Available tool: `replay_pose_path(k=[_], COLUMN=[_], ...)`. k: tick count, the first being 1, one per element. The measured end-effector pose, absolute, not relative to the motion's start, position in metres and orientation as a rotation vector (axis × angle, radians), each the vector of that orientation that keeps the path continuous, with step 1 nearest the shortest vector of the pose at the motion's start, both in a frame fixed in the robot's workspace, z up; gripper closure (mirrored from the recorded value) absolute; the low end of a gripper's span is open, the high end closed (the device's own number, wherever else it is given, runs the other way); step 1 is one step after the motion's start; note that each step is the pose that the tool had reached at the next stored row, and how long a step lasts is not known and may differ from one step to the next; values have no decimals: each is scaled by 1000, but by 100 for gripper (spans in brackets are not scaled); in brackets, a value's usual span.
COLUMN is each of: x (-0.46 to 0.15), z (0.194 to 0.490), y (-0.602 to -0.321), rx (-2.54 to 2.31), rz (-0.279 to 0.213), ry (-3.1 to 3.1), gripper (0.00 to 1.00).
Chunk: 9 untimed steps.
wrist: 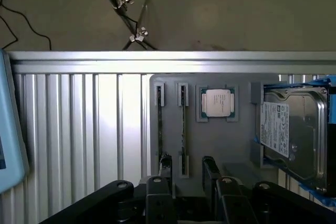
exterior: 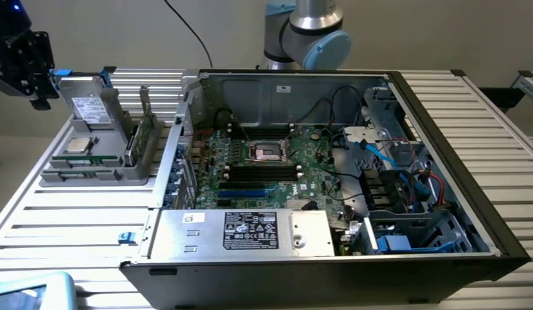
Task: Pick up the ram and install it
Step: 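Pick up the ram and move it above insertion slot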
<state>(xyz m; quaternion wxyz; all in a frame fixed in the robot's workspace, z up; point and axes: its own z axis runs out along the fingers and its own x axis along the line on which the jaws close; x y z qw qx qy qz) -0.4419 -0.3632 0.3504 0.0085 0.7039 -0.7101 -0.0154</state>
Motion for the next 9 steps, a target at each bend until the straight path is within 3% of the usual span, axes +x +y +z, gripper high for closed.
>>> replay_pose_path(k=[9], x=[-442], z=[344], y=[-365], rx=[2199], rz=[-48], ry=[-2219], gripper=[63])
